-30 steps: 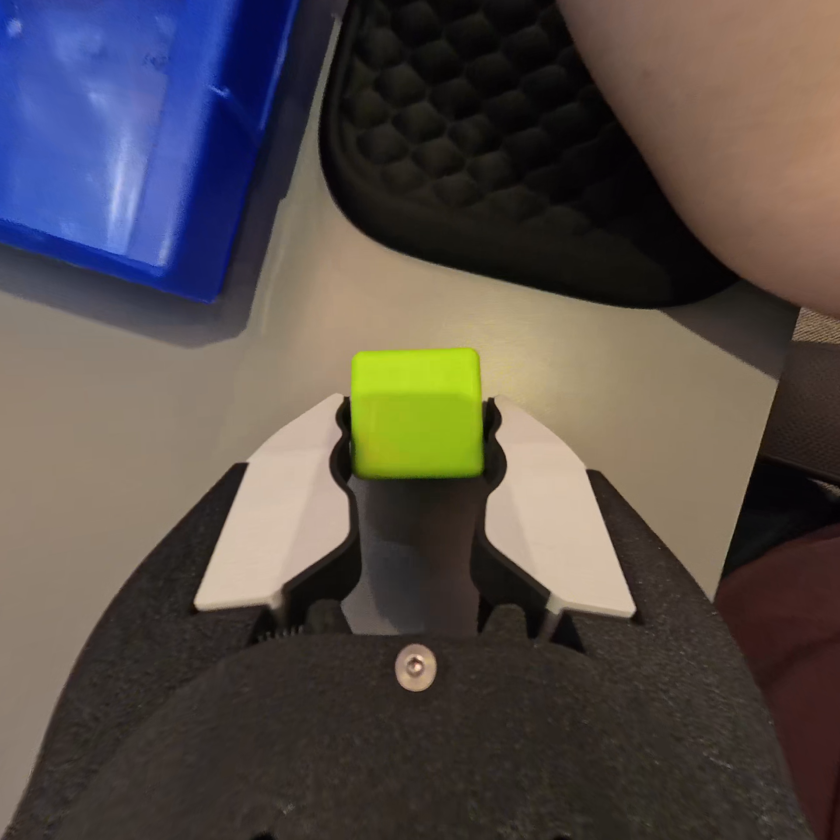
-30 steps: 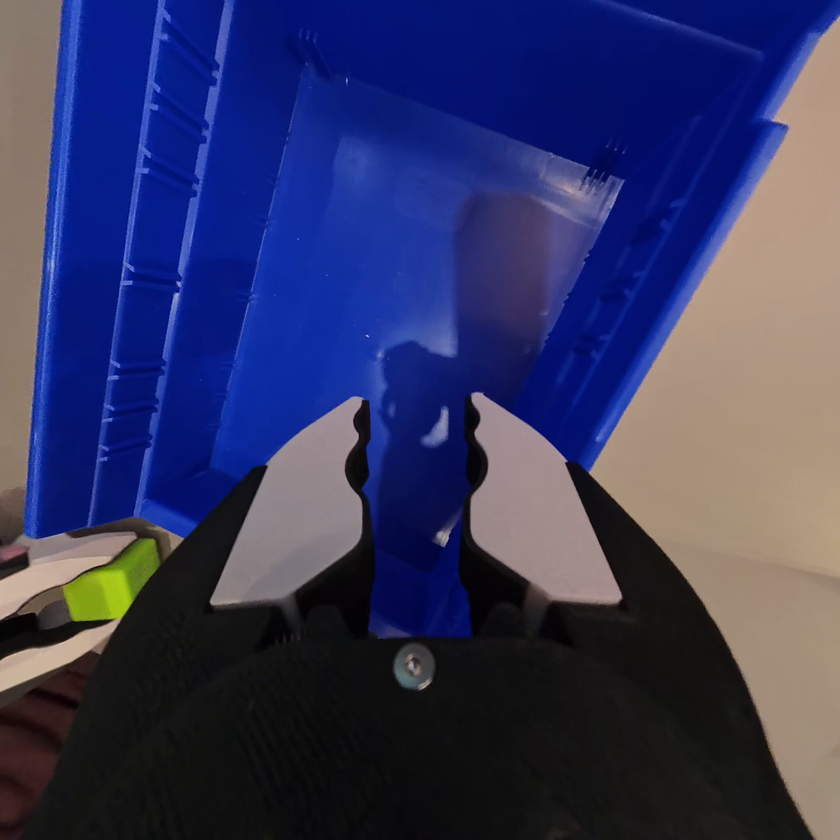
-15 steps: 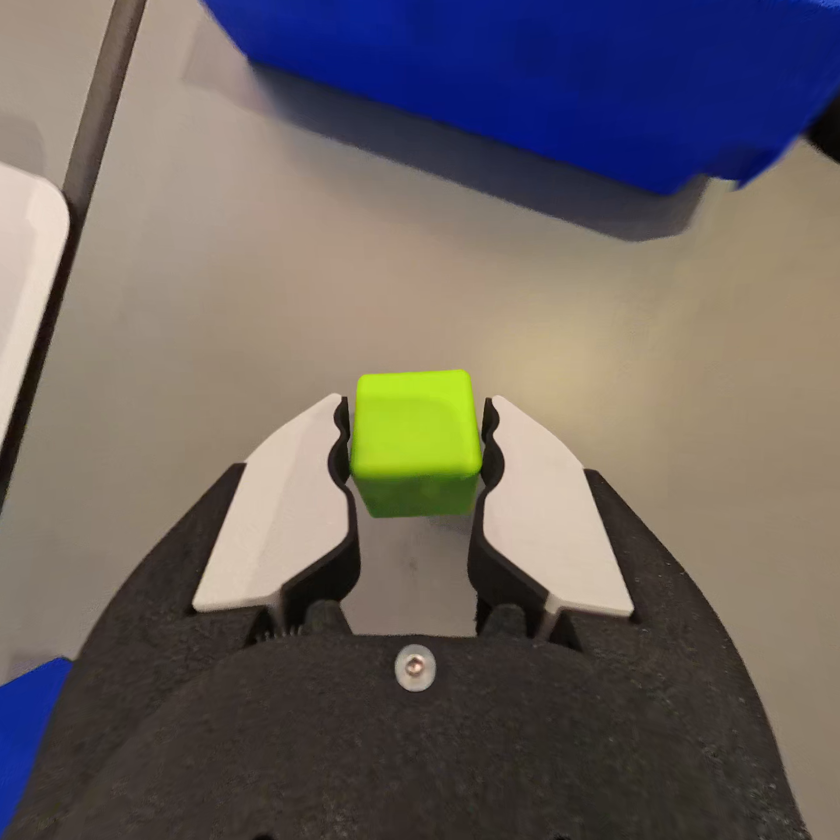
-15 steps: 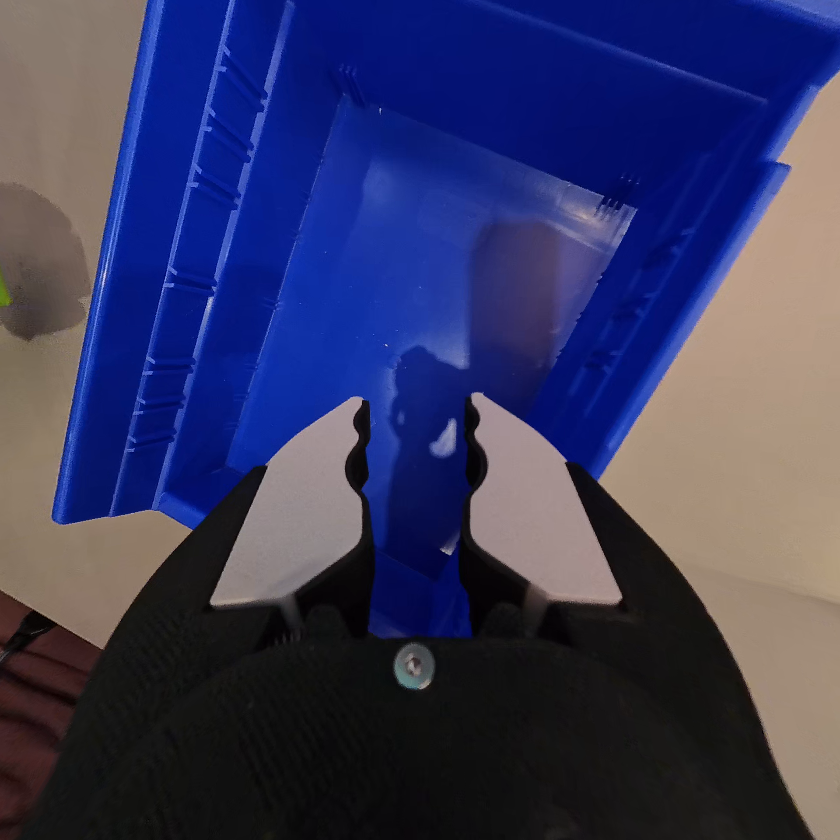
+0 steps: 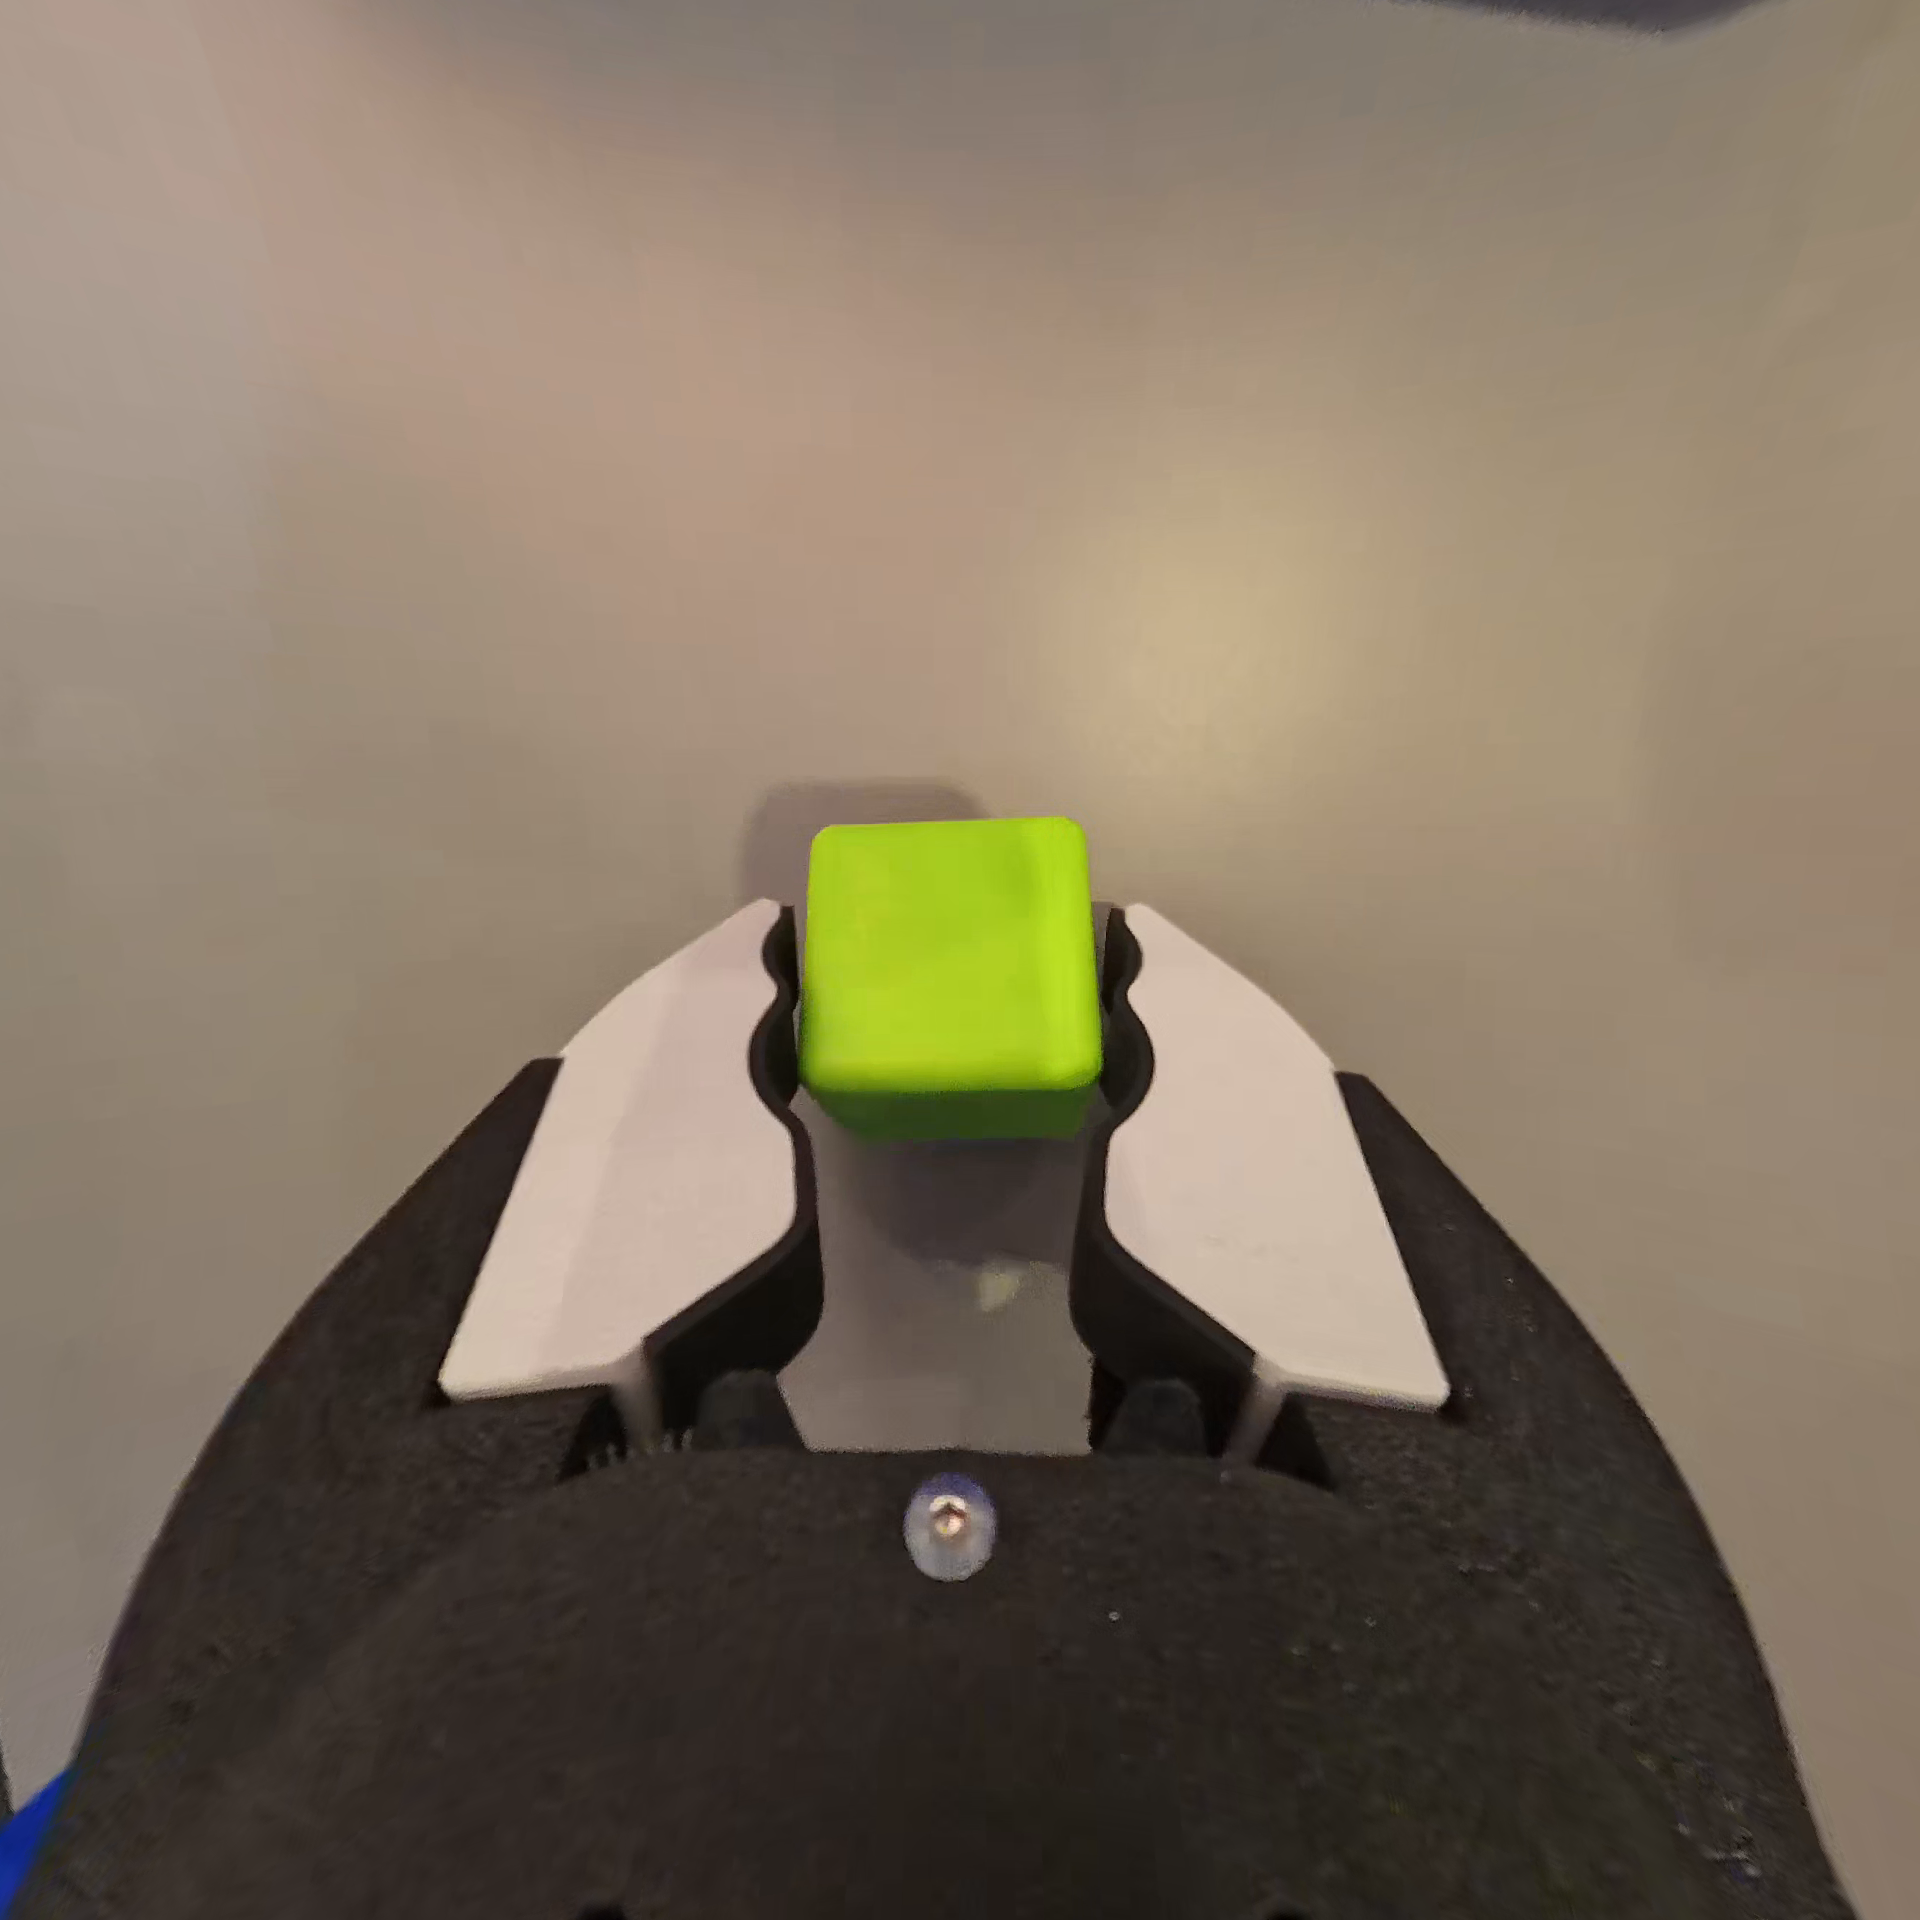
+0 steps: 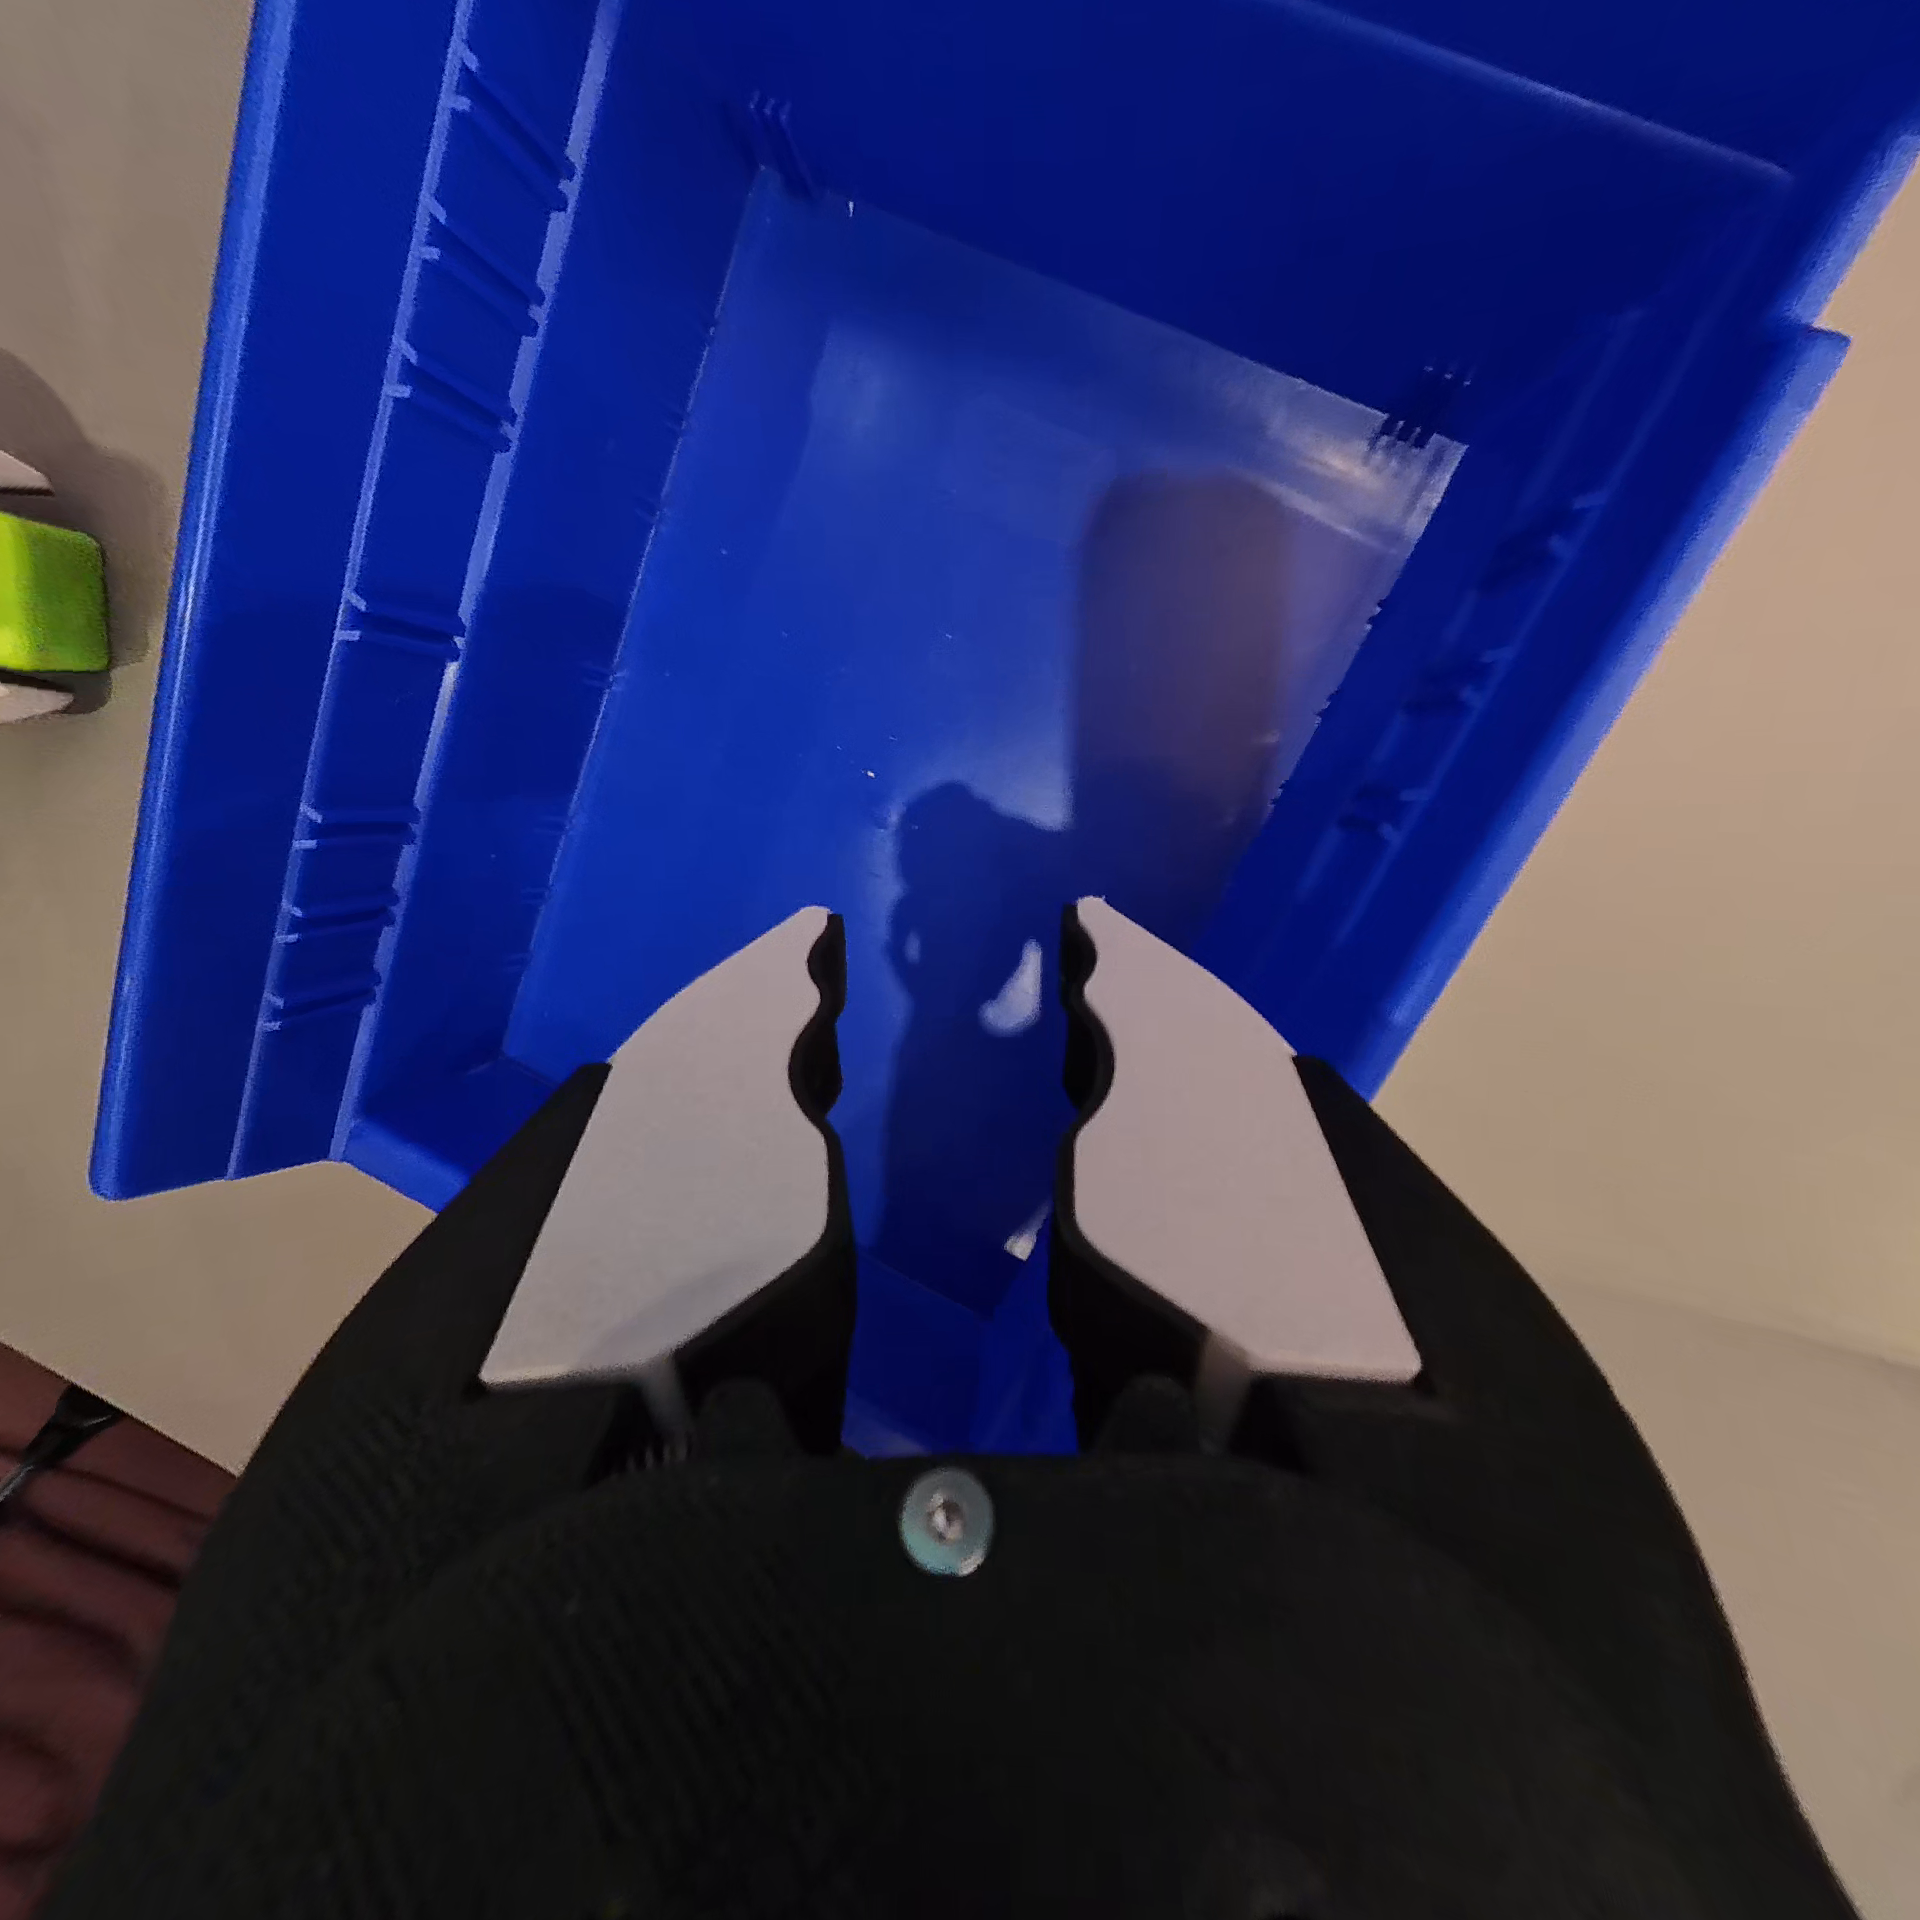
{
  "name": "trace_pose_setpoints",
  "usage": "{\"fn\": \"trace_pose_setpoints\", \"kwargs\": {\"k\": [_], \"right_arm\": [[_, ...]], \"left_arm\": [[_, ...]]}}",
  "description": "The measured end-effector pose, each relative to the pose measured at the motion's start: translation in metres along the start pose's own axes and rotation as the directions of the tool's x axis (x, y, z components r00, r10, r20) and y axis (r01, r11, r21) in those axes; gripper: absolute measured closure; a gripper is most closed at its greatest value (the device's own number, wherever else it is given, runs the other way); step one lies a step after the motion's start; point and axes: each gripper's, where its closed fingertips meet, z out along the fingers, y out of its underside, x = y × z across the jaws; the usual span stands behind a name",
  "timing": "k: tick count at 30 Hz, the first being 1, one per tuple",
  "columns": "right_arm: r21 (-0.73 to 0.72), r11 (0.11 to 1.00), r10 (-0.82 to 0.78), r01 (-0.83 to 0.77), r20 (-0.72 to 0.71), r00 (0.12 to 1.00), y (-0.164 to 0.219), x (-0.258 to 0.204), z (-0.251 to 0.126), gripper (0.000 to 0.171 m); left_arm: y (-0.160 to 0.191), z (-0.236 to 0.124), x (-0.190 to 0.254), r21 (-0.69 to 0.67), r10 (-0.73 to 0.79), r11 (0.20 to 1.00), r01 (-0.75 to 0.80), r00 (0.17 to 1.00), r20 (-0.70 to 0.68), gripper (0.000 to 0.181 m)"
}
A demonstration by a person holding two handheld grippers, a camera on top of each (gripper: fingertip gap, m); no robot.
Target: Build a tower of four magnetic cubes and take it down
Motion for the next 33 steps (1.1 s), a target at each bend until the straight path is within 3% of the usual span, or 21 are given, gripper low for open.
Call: {"fn": "trace_pose_setpoints", "kwargs": {"k": [4, 10, 13, 16, 18, 22, 25, 27, 30, 31, 33], "right_arm": [[-0.018, 1.000, -0.015, 0.015, -0.003, 1.000, 0.002, -0.003, 0.003, 0.129], [-0.049, 0.999, -0.022, 0.022, -0.001, 1.000, 0.003, -0.003, 0.008, 0.129], [-0.060, 0.998, -0.023, 0.022, -0.005, 1.000, 0.004, -0.003, 0.010, 0.129], [-0.060, 0.998, -0.025, 0.025, -0.008, 1.000, 0.003, -0.003, 0.011, 0.129], [-0.065, 0.998, -0.026, 0.025, -0.015, 1.000, 0.003, -0.003, 0.011, 0.129], [-0.074, 0.997, -0.027, 0.025, -0.035, 0.999, 0.003, -0.001, 0.012, 0.129], [-0.087, 0.996, -0.030, 0.024, -0.062, 0.998, 0.001, 0.001, 0.013, 0.129], [-0.096, 0.995, -0.038, 0.030, -0.080, 0.996, 0.000, 0.001, 0.015, 0.129], [-0.122, 0.992, -0.045, 0.032, -0.102, 0.994, 0.002, 0.001, 0.019, 0.129], [-0.133, 0.991, -0.047, 0.031, -0.112, 0.993, 0.003, 0.002, 0.021, 0.129], [-0.147, 0.989, -0.050, 0.031, -0.127, 0.991, 0.004, 0.002, 0.024, 0.129]], "left_arm": [[0.016, 0.006, 0.000, -0.115, 0.064, 0.991, -0.072, 0.996, -0.069, 0.125], [0.017, 0.007, -0.005, -0.113, 0.107, 0.987, -0.117, 0.990, -0.093, 0.125], [0.016, 0.003, -0.008, -0.097, 0.061, 0.993, -0.071, 0.993, -0.101, 0.104], [-0.001, -0.024, -0.016, 0.072, 0.031, 0.997, -0.027, 0.998, -0.058, 0.107], [-0.014, -0.061, -0.026, 0.232, 0.000, 0.973, -0.002, 1.000, 0.007, 0.108], [-0.022, -0.178, -0.042, 0.622, -0.149, 0.783, 0.011, 0.974, 0.170, 0.114], [0.016, -0.253, -0.054, 0.769, -0.337, 0.640, 0.001, 0.899, 0.279, 0.113], [0.054, -0.287, -0.068, 0.799, -0.474, 0.601, -0.021, 0.796, 0.378, 0.126], [0.126, -0.314, -0.092, 0.775, -0.663, 0.630, 0.057, 0.559, 0.498, 0.118], [0.147, -0.310, -0.094, 0.739, -0.675, 0.662, 0.125, 0.529, 0.515, 0.121], [0.186, -0.279, -0.079, 0.560, -0.643, 0.751, 0.351, 0.583, 0.497, 0.116]]}}
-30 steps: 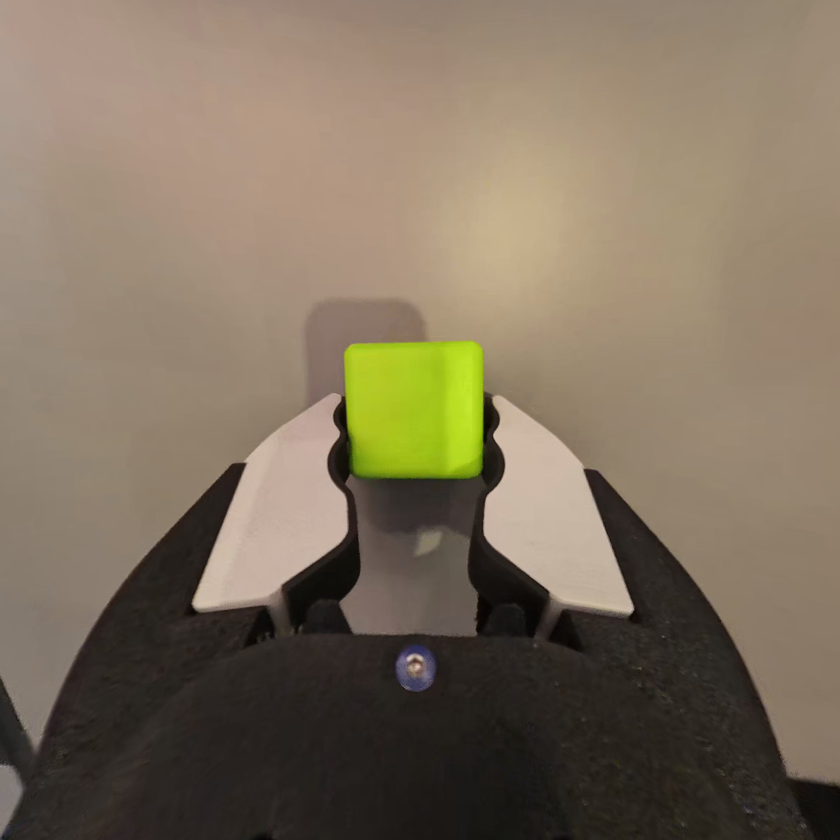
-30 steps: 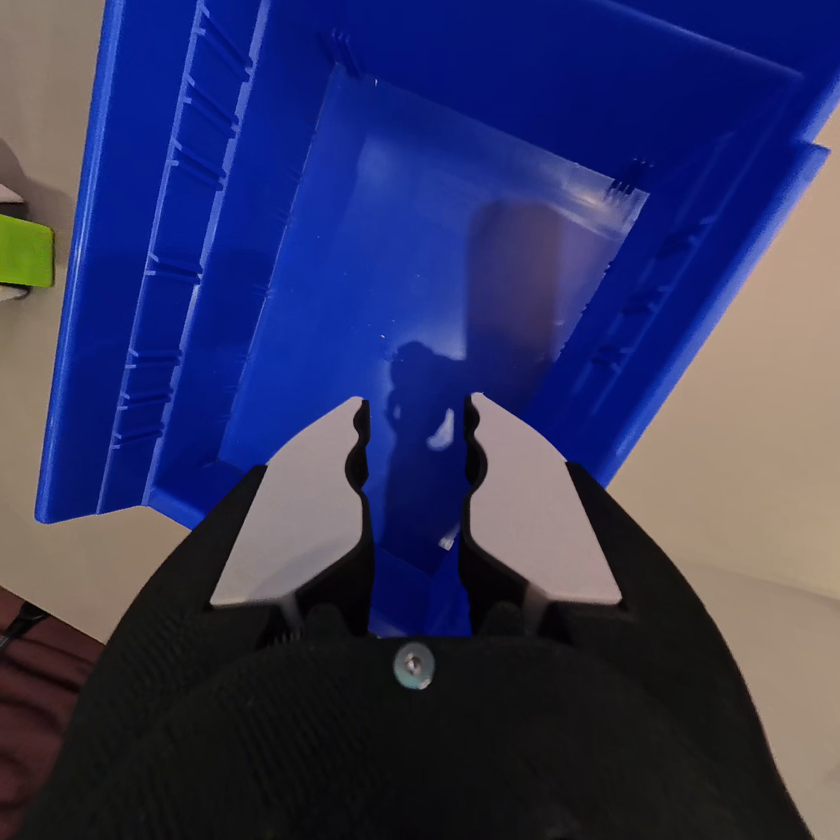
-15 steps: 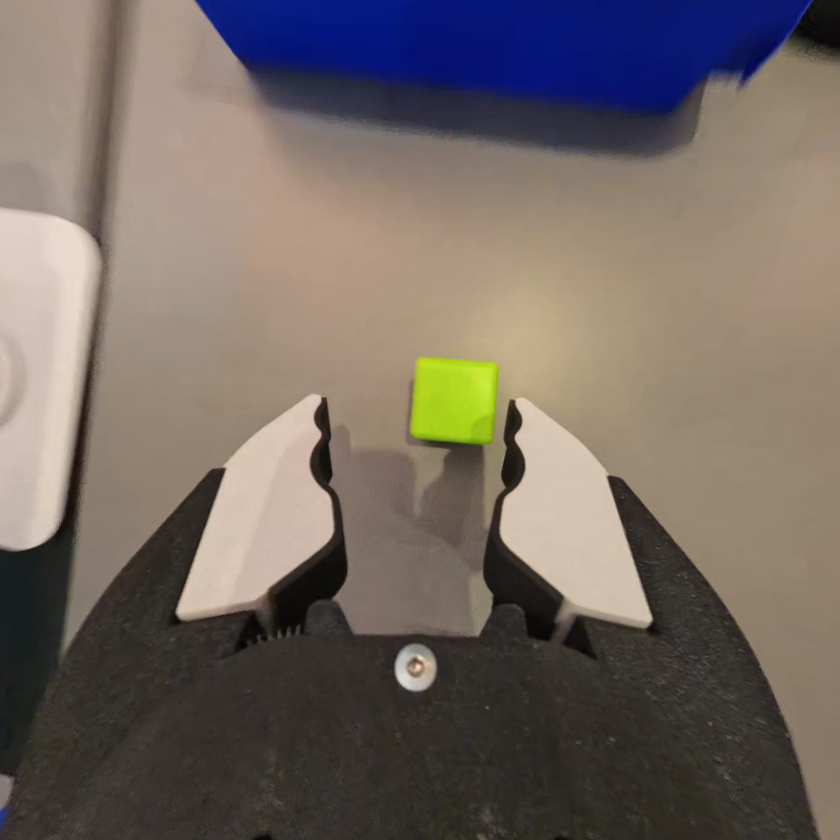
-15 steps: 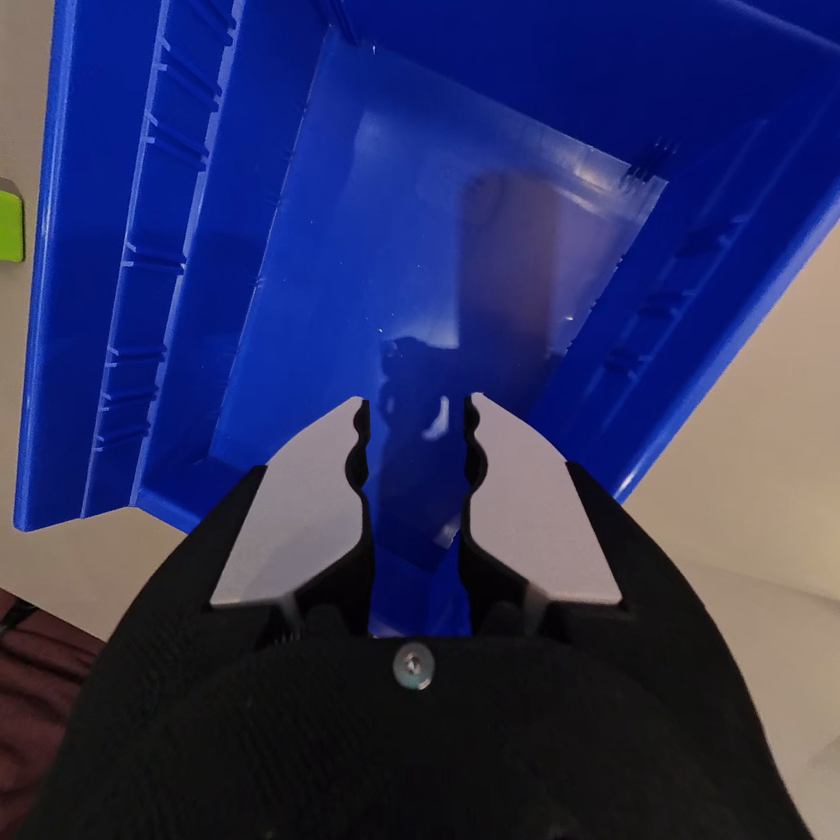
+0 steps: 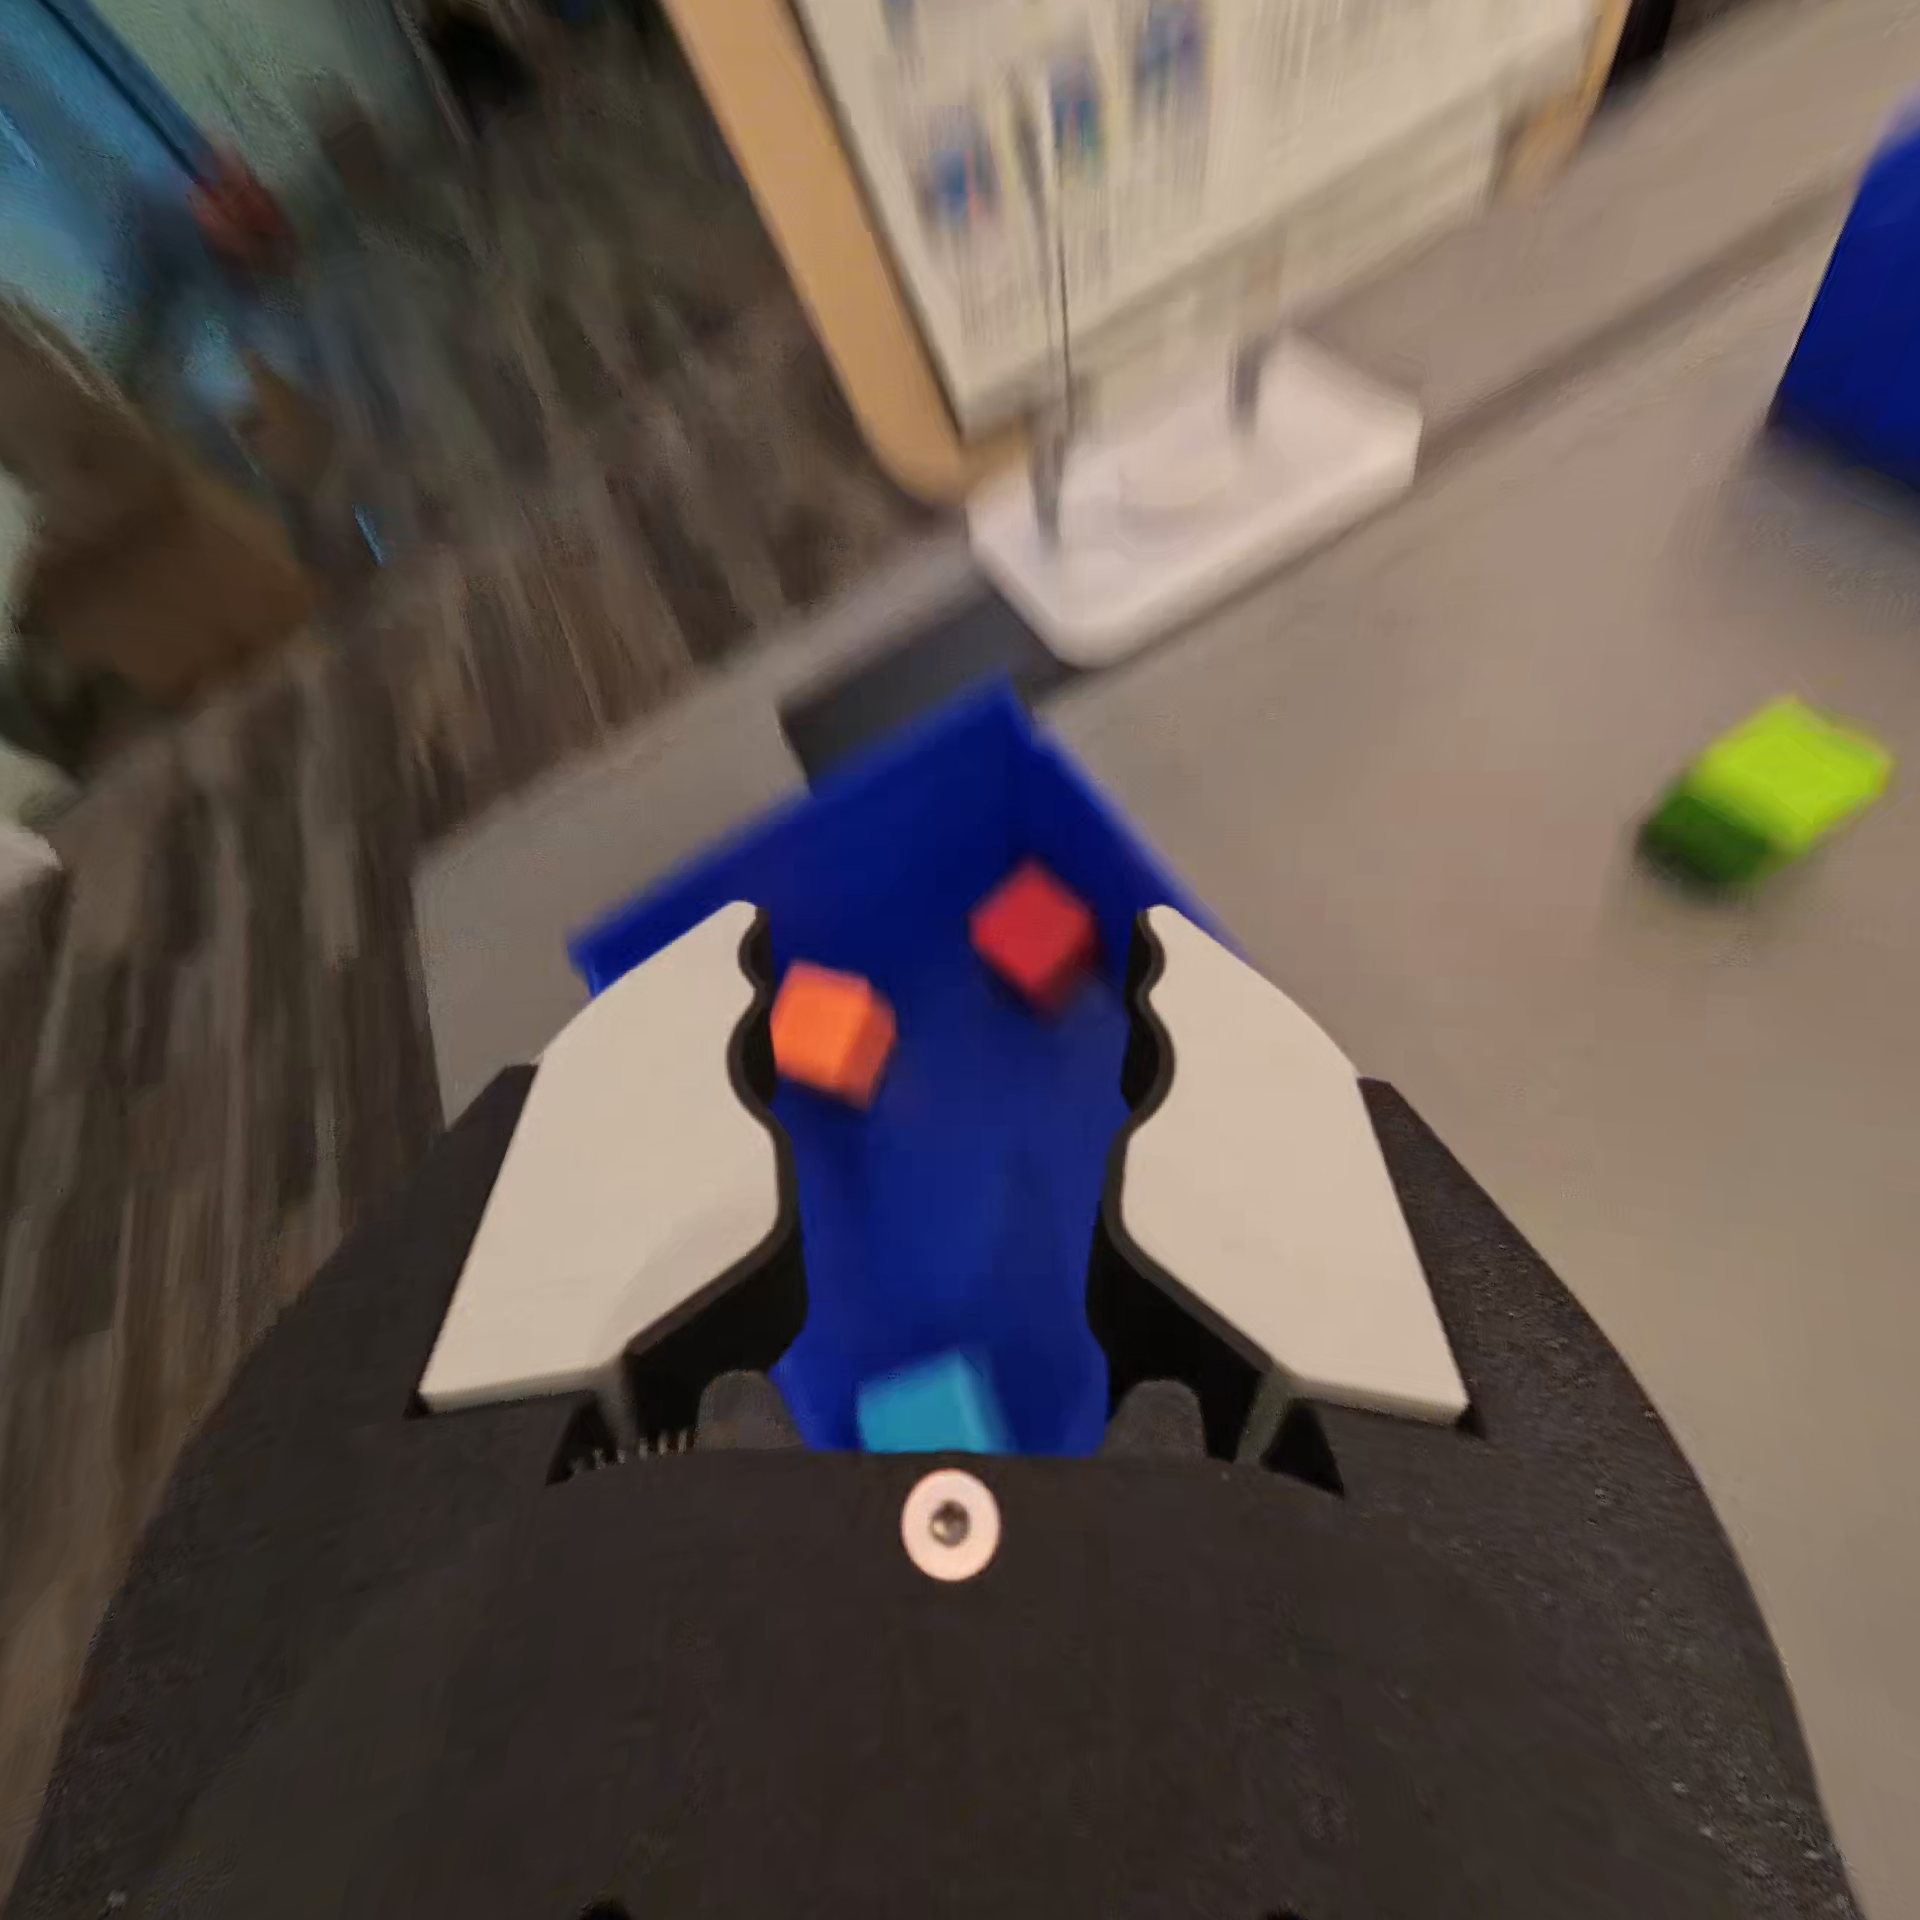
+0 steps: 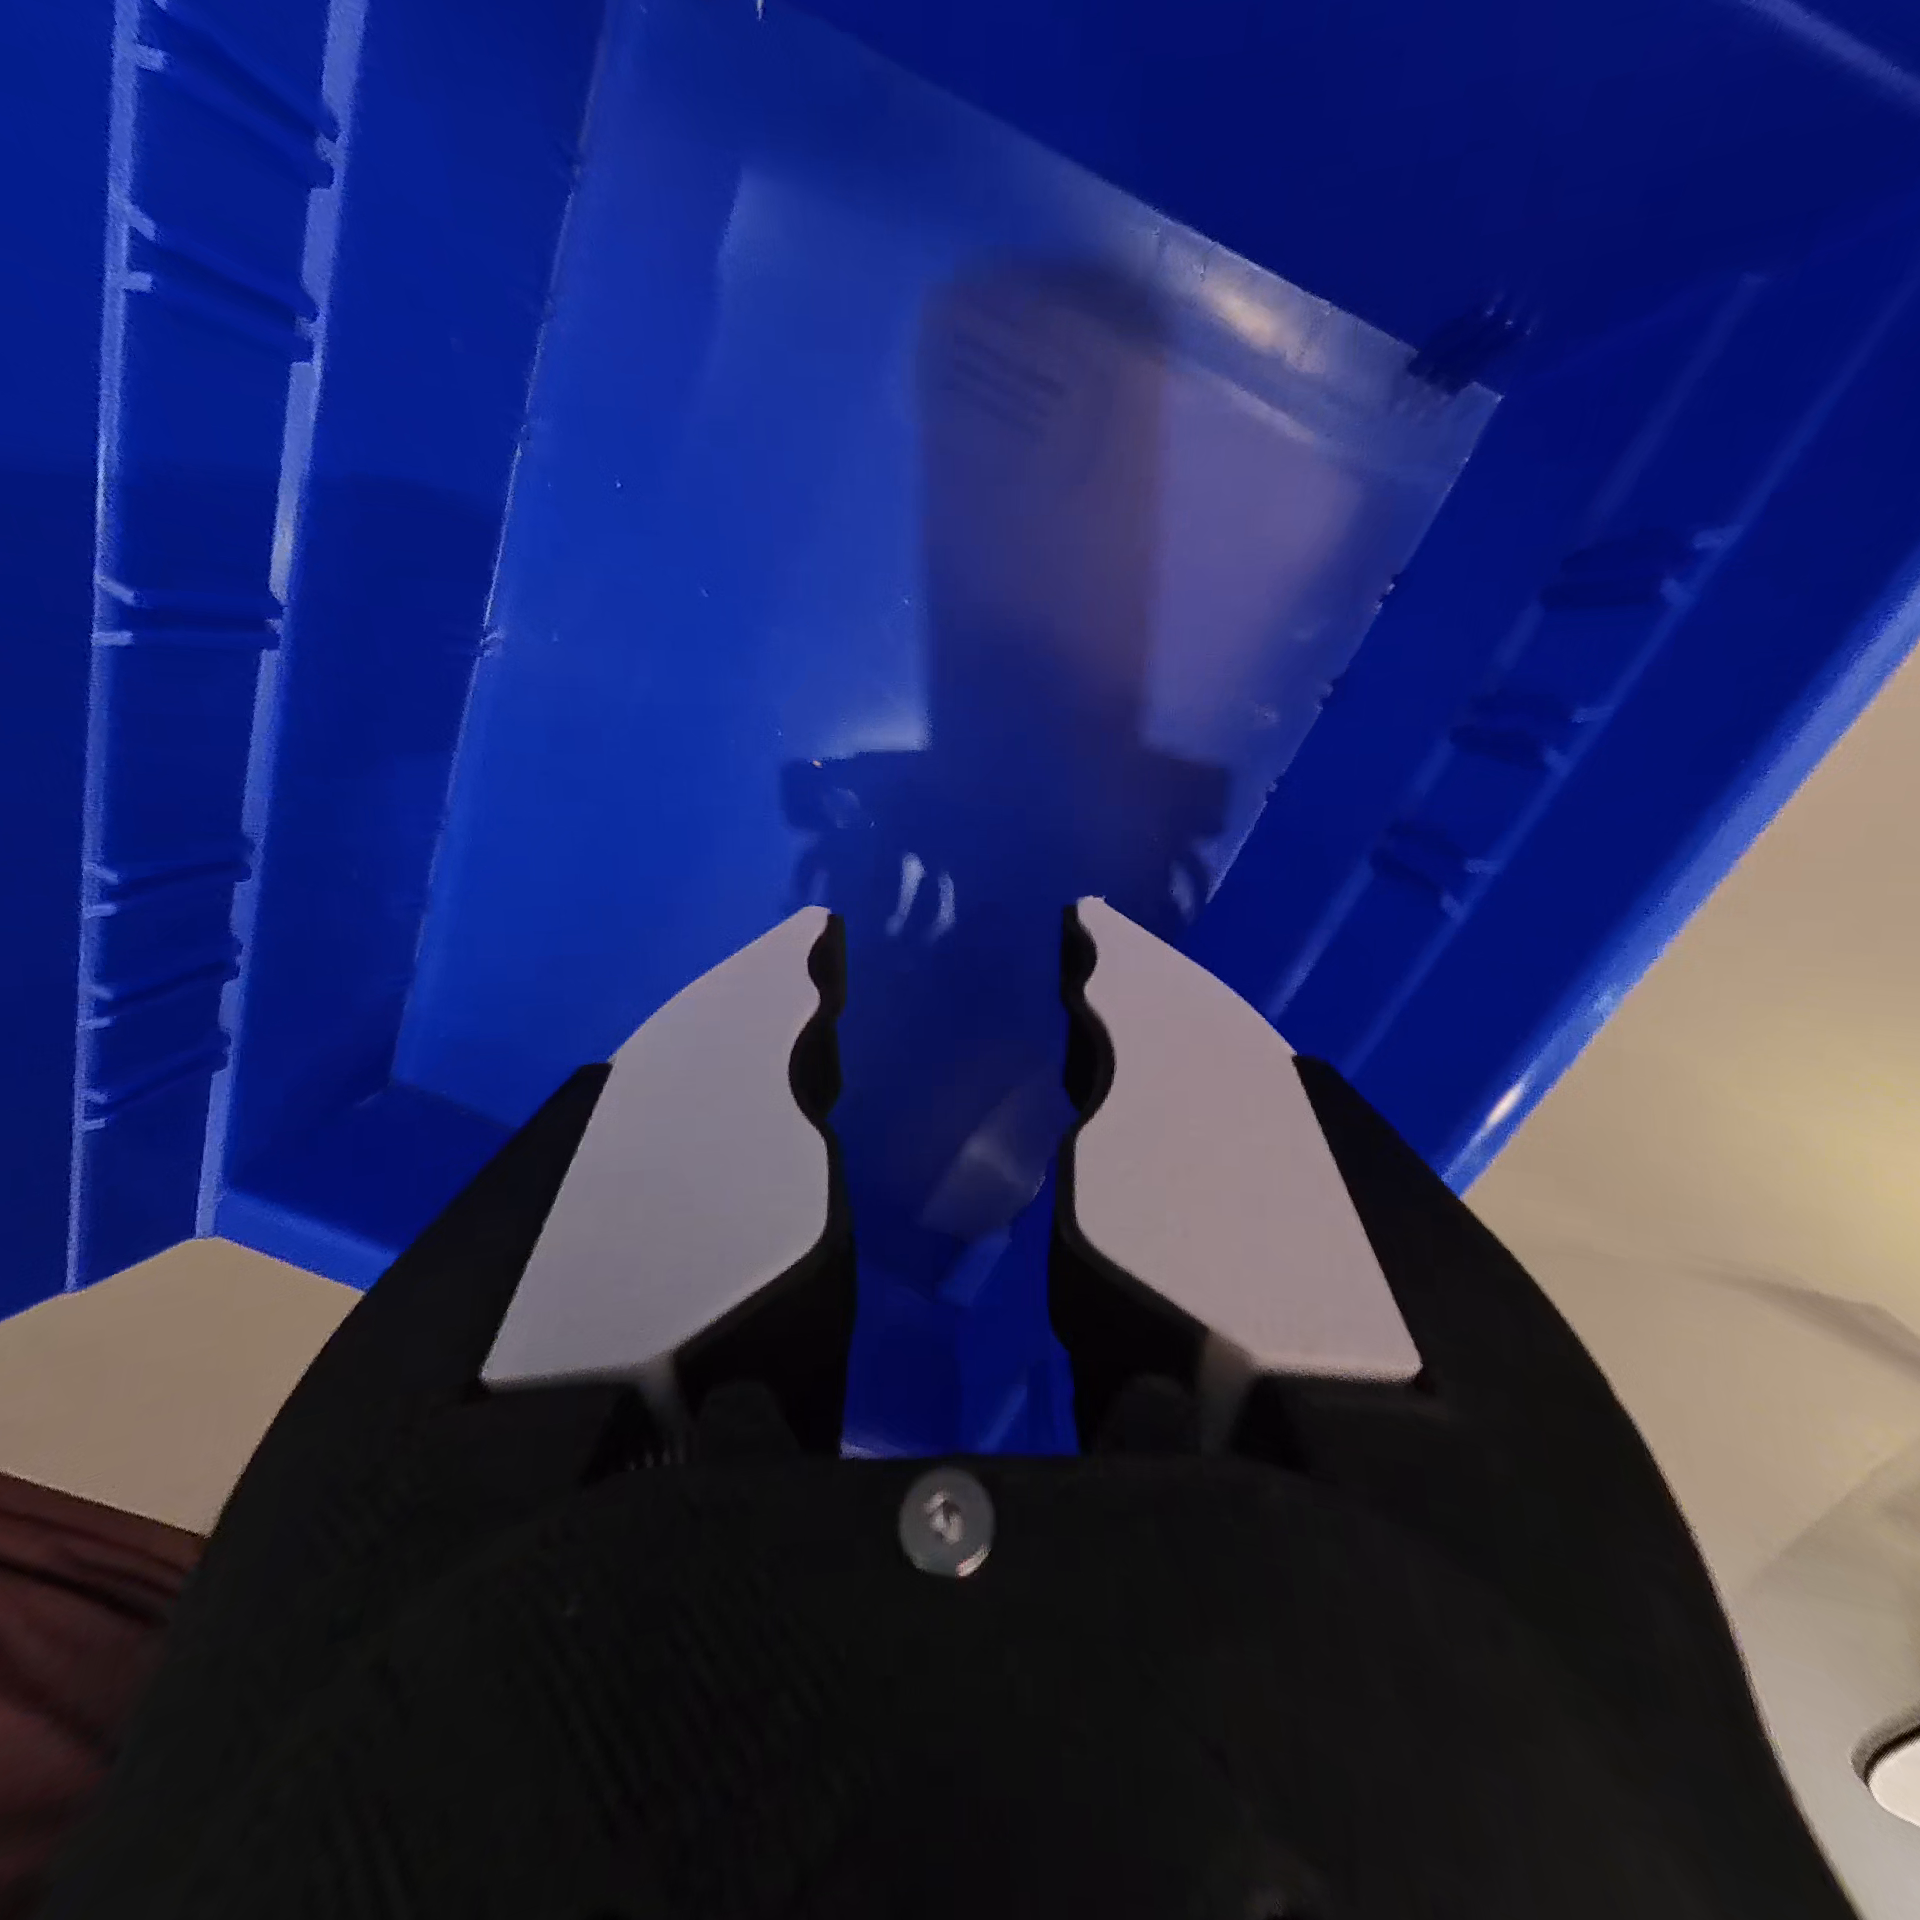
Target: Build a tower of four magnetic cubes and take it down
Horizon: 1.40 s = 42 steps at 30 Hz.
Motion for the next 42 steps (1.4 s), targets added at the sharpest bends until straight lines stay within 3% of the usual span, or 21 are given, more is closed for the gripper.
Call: {"fn": "trace_pose_setpoints", "kwargs": {"k": [3, 5, 8, 10, 14, 22, 42], "right_arm": [[-0.013, 1.000, -0.009, 0.009, 0.004, 1.000, 0.001, -0.005, 0.005, 0.129], [-0.037, 0.999, -0.016, 0.016, -0.009, 1.000, 0.004, -0.005, 0.007, 0.129], [-0.041, 0.999, -0.012, 0.011, -0.020, 1.000, 0.001, -0.004, 0.010, 0.129], [-0.048, 0.999, -0.013, 0.013, -0.012, 1.000, 0.000, -0.007, 0.013, 0.128], [-0.101, 0.994, -0.044, 0.043, -0.015, 0.999, 0.006, -0.009, 0.020, 0.129], [-0.089, 0.994, -0.056, 0.056, 0.004, 0.998, 0.004, -0.011, 0.018, 0.129], [-0.117, 0.991, -0.068, 0.068, 0.005, 0.998, 0.009, -0.012, 0.020, 0.129]], "left_arm": [[0.080, -0.013, 0.003, -0.423, -0.034, 0.906, 0.011, 0.998, -0.046, 0.123], [0.115, -0.022, 0.000, -0.583, -0.049, 0.812, 0.022, 0.998, -0.031, 0.124], [0.127, -0.018, -0.003, -0.616, -0.041, 0.788, 0.000, 0.998, -0.052, 0.134], [0.133, -0.012, 0.007, -0.639, -0.117, 0.769, 0.036, 0.989, -0.086, 0.137], [0.171, -0.013, 0.008, -0.821, -0.198, 0.551, 0.149, 0.979, 0.045, 0.114], [0.207, -0.007, 0.004, -0.900, -0.227, 0.384, 0.207, 0.966, 0.126, 0.098], [0.231, 0.015, 0.016, -0.926, -0.302, 0.352, 0.138, 0.953, 0.027, 0.101]]}}
